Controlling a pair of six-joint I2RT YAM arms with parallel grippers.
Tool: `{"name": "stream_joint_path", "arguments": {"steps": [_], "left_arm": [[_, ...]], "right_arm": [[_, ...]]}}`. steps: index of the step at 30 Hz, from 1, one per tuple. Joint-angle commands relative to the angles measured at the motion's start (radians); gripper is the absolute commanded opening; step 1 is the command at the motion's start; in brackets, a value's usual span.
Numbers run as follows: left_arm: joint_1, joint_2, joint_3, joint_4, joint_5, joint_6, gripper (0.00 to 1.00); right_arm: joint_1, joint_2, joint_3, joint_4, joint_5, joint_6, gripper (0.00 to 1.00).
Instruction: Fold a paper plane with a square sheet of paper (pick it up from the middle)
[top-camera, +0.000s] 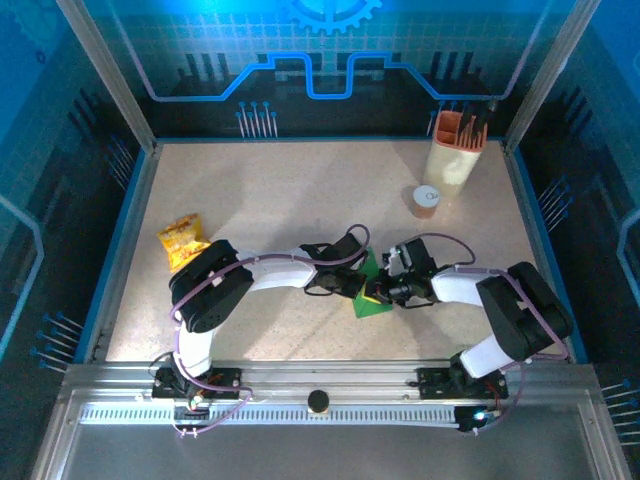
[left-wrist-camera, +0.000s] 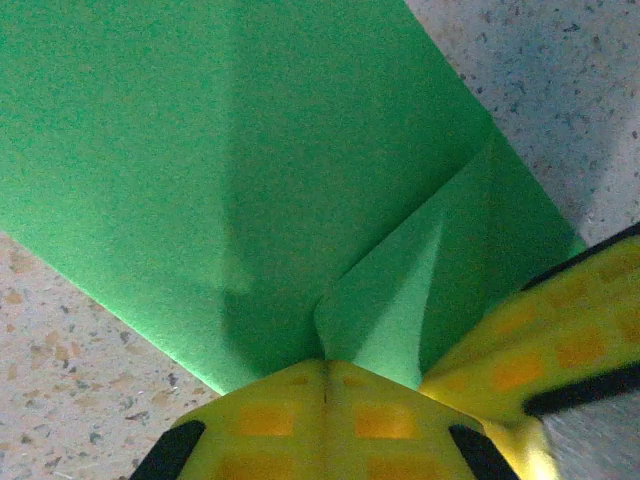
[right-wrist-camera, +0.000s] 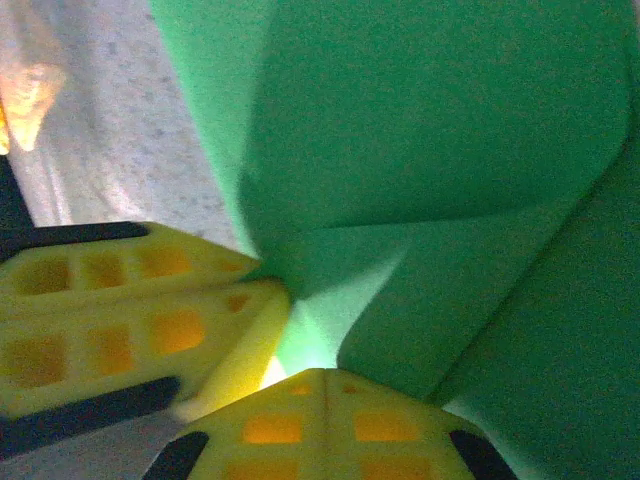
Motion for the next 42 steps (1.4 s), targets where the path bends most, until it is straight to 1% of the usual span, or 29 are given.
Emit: {"name": "stream_joint_path", "arguments": {"steps": [1, 4, 7, 9, 12, 17, 22, 25, 29, 32, 36, 39, 42], "left_arm": [[-0.002, 0.042, -0.01, -0.019, 0.008, 0.007, 0.0], [-0.001, 0.043, -0.008, -0.023, 0.009, 0.007, 0.0], [-0.001, 0.042, -0.01, -0.026, 0.006, 0.008, 0.0], [-0.002, 0.042, -0.007, -0.028, 0.005, 0.01, 0.0], [-0.001, 0.042, -0.006, -0.029, 0.006, 0.01, 0.0], [-0.002, 0.043, 0.0, -0.035, 0.005, 0.011, 0.0], [-0.001, 0.043, 0.003, -0.044, 0.003, 0.016, 0.0], [0.0, 0.04, -0.004, -0.045, 0.002, 0.016, 0.0], [-0.002, 0.036, -0.012, -0.047, -0.004, 0.019, 0.0], [-0.001, 0.034, -0.016, -0.048, -0.003, 0.019, 0.0], [-0.002, 0.036, -0.013, -0.047, -0.003, 0.018, 0.0], [-0.001, 0.037, -0.008, -0.046, 0.002, 0.019, 0.0], [-0.001, 0.039, -0.007, -0.049, -0.001, 0.024, 0.0]], "right_arm": [[0.006, 0.025, -0.033, 0.007, 0.025, -0.013, 0.0], [0.006, 0.014, -0.046, 0.008, 0.026, -0.009, 0.0], [0.0, -0.039, -0.022, -0.034, 0.03, -0.013, 0.0], [-0.017, -0.08, 0.005, -0.073, 0.031, -0.029, 0.0], [-0.057, -0.102, 0.027, -0.081, 0.026, -0.05, 0.0], [-0.092, -0.014, 0.057, -0.054, -0.007, -0.076, 0.0], [-0.11, 0.078, 0.047, -0.085, 0.072, -0.094, 0.0], [-0.118, 0.081, 0.038, -0.071, 0.059, -0.084, 0.0], [-0.13, 0.016, 0.07, -0.078, 0.013, -0.083, 0.01], [-0.162, -0.014, 0.101, -0.082, -0.023, -0.09, 0.01], [-0.182, 0.029, 0.124, -0.086, -0.045, -0.118, 0.0], [-0.178, 0.079, 0.097, -0.04, -0.052, -0.106, 0.0], [-0.19, 0.125, 0.089, -0.043, -0.026, -0.122, 0.0]]}}
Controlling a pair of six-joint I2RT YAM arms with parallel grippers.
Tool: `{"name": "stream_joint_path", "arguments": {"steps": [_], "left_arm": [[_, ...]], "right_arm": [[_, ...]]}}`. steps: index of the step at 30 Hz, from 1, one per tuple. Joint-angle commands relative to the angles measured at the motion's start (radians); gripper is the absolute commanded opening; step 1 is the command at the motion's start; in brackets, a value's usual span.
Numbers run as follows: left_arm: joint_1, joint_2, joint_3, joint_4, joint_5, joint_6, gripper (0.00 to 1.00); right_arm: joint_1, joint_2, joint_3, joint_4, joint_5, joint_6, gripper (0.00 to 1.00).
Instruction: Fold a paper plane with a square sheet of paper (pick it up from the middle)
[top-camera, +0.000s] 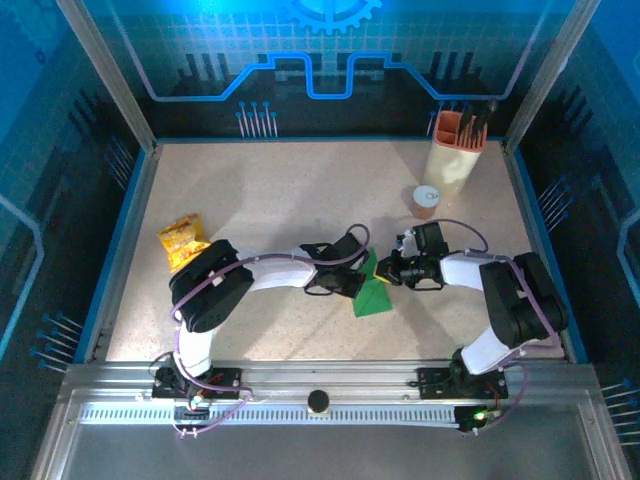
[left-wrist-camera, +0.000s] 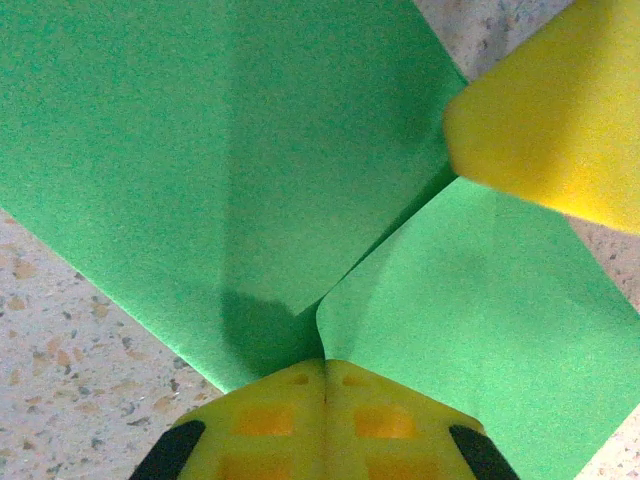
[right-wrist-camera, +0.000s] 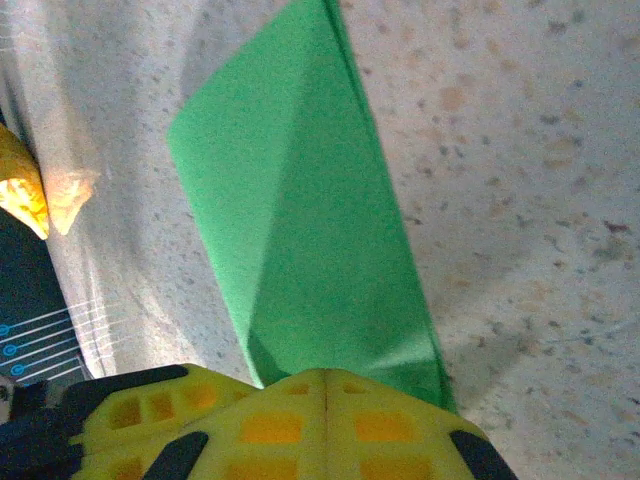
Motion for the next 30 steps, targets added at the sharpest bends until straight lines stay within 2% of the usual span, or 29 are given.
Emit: {"name": "stream_joint_path", "arguments": {"steps": [1, 10, 14, 20, 30], "left_arm": [[-0.001, 0.037, -0.007, -0.054, -0.001, 0.024, 0.0], [-0.002, 0.031, -0.023, -0.052, -0.004, 0.023, 0.0], [-0.002, 0.02, -0.024, -0.053, -0.006, 0.023, 0.0], [-0.002, 0.023, -0.021, -0.044, -0.004, 0.018, 0.0], [0.0, 0.01, -0.004, -0.057, 0.0, 0.018, 0.0]], "right_arm": [[-0.029, 0.069, -0.025, 0.007, 0.0, -0.028, 0.0], [-0.104, 0.062, 0.029, -0.044, 0.028, -0.06, 0.0], [-0.103, -0.027, 0.026, -0.049, -0.001, -0.05, 0.01], [-0.019, -0.096, -0.013, -0.012, -0.04, 0.016, 0.02], [0.066, 0.035, -0.057, 0.01, 0.036, 0.052, 0.0]]}}
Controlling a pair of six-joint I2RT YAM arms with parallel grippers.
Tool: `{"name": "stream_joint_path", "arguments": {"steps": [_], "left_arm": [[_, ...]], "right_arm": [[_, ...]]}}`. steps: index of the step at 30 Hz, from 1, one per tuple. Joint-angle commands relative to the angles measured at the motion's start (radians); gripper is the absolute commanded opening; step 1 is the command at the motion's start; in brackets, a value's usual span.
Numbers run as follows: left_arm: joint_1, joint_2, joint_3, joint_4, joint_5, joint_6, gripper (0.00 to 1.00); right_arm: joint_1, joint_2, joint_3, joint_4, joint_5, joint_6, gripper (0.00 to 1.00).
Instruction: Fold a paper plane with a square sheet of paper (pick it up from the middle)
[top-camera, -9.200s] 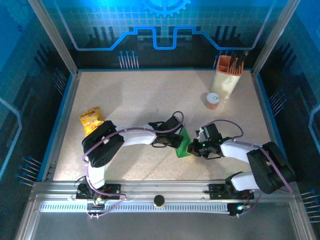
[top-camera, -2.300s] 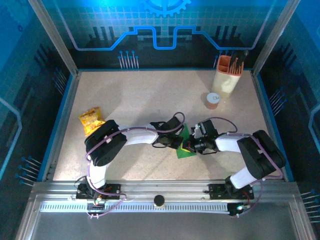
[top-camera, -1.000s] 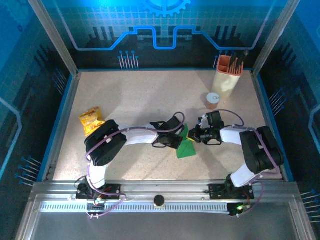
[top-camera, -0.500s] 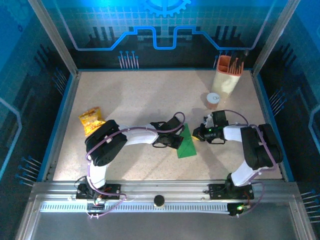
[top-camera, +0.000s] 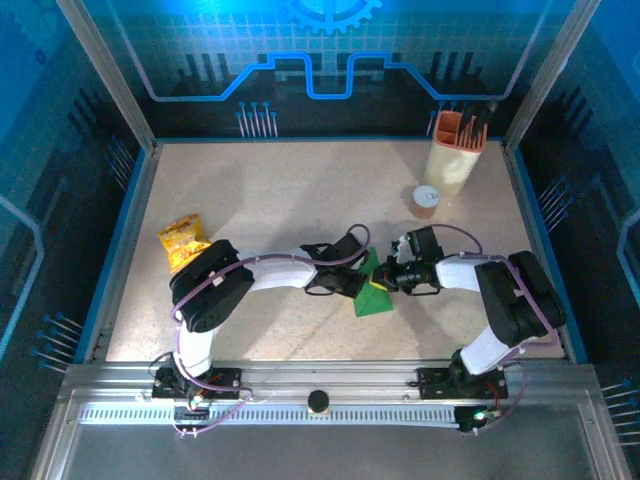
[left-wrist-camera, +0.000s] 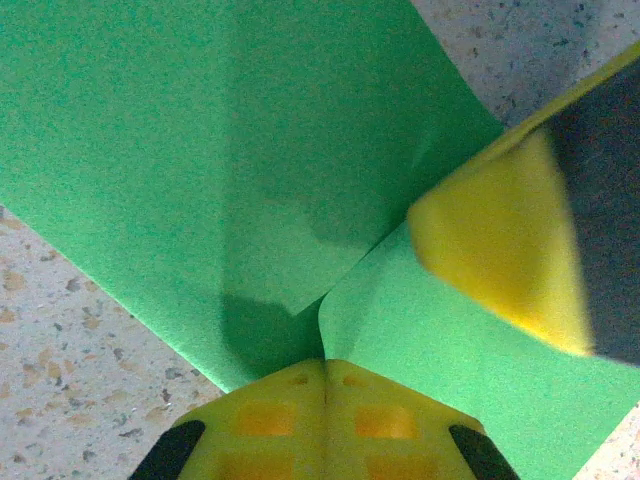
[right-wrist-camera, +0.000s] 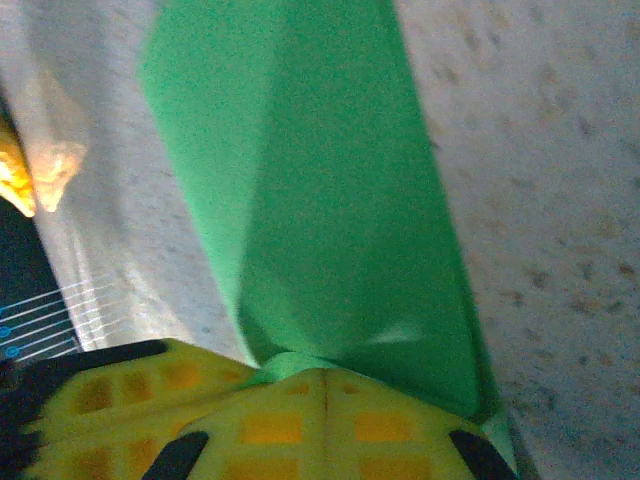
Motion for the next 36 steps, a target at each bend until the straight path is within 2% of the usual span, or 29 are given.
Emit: {"name": "stream_joint_path", "arguments": {"steps": [1, 5, 7, 10, 11, 15, 16, 18, 22, 24, 27, 36], "left_arm": [[-0.001, 0.002, -0.001, -0.071, 0.002, 0.015, 0.0], [0.0, -0.008, 0.019, -0.087, -0.007, 0.012, 0.0], [0.0, -0.023, 0.027, -0.097, -0.016, 0.005, 0.09], [0.002, -0.059, 0.026, -0.103, -0.053, -0.029, 0.3], [0.002, -0.073, 0.028, -0.107, -0.062, -0.043, 0.41], [0.009, -0.126, 0.038, -0.127, -0.059, -0.097, 0.51], [0.01, -0.14, 0.038, -0.125, -0.05, -0.112, 0.51], [0.01, -0.163, 0.032, -0.099, -0.006, -0.132, 0.44], [0.011, -0.158, 0.023, -0.01, 0.164, -0.188, 0.11], [0.011, -0.128, 0.026, 0.031, 0.259, -0.215, 0.0], [0.017, -0.088, 0.026, 0.073, 0.336, -0.255, 0.0], [0.054, -0.017, -0.02, 0.161, 0.463, -0.305, 0.0]], "right_arm": [[0.015, 0.027, -0.043, 0.005, 0.048, 0.027, 0.0], [0.013, 0.036, -0.077, 0.027, 0.075, 0.035, 0.0], [0.013, 0.028, -0.081, 0.021, 0.082, 0.034, 0.0], [0.019, 0.022, -0.079, 0.012, 0.089, 0.034, 0.0], [0.02, 0.022, -0.079, 0.01, 0.093, 0.035, 0.0], [0.025, 0.023, -0.08, 0.016, 0.095, 0.045, 0.0], [0.028, 0.023, -0.079, 0.014, 0.098, 0.044, 0.0], [0.031, 0.024, -0.08, 0.017, 0.103, 0.051, 0.0], [0.035, 0.026, -0.082, 0.023, 0.109, 0.062, 0.0], [0.035, 0.025, -0.081, 0.023, 0.11, 0.062, 0.0], [0.035, 0.022, -0.082, 0.02, 0.11, 0.06, 0.0], [0.035, 0.022, -0.082, 0.019, 0.108, 0.059, 0.0]]}}
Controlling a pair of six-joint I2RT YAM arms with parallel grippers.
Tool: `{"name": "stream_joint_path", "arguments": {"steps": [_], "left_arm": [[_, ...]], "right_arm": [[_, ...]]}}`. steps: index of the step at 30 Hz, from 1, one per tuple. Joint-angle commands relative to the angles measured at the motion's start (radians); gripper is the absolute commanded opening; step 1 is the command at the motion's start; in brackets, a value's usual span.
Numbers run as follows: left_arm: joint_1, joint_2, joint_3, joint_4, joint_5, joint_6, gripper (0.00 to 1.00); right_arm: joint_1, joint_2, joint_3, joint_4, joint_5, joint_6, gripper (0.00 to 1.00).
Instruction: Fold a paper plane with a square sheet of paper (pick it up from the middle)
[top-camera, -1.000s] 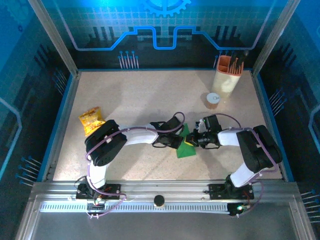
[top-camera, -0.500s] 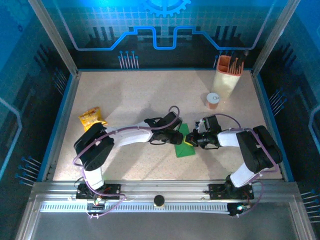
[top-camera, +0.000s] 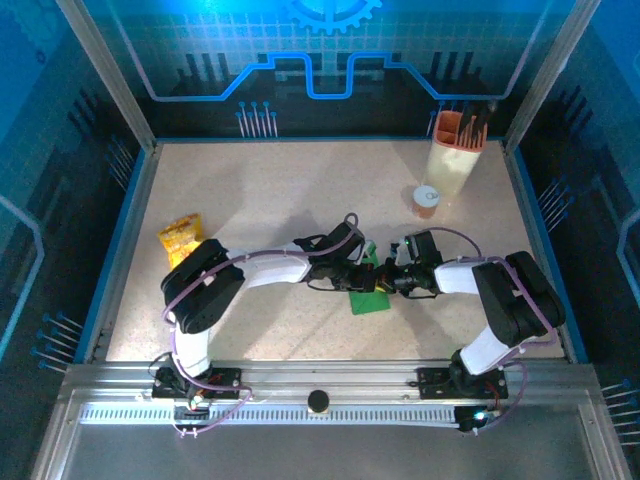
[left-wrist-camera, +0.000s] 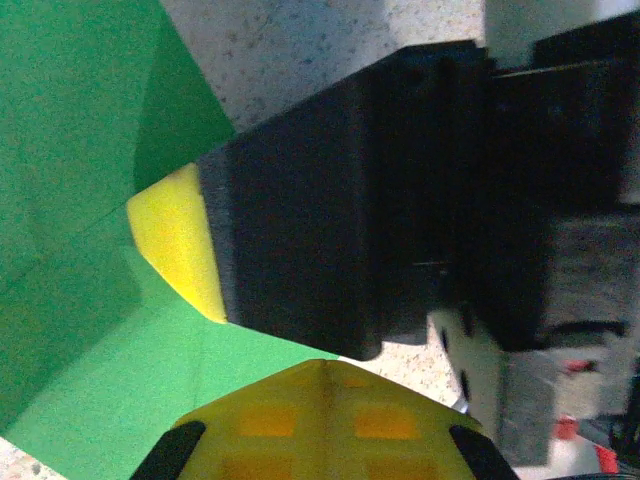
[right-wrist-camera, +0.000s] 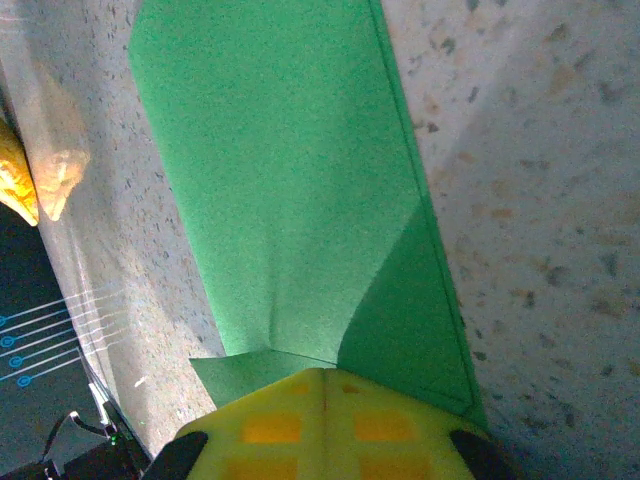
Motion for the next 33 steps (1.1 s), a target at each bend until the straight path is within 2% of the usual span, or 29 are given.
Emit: {"name": "stream_joint_path", "arguments": {"steps": [1, 6, 17, 28, 33], "left_arm": [[0.013, 0.03, -0.017, 0.037, 0.087, -0.029, 0.0], [0.014, 0.054, -0.033, 0.006, 0.042, -0.01, 0.0], [0.014, 0.058, -0.136, 0.036, 0.034, -0.005, 0.0], [-0.006, -0.073, -0.236, 0.003, 0.017, 0.043, 0.0], [-0.005, -0.137, -0.246, 0.081, 0.001, -0.016, 0.0]], "right_arm": [[0.016, 0.031, -0.039, -0.083, 0.083, 0.008, 0.0], [0.016, 0.036, -0.036, -0.082, 0.081, 0.008, 0.0], [0.015, 0.025, -0.038, -0.103, 0.095, 0.001, 0.0], [0.016, 0.021, -0.031, -0.123, 0.106, -0.006, 0.0], [0.016, 0.019, -0.033, -0.124, 0.107, -0.005, 0.0]]}}
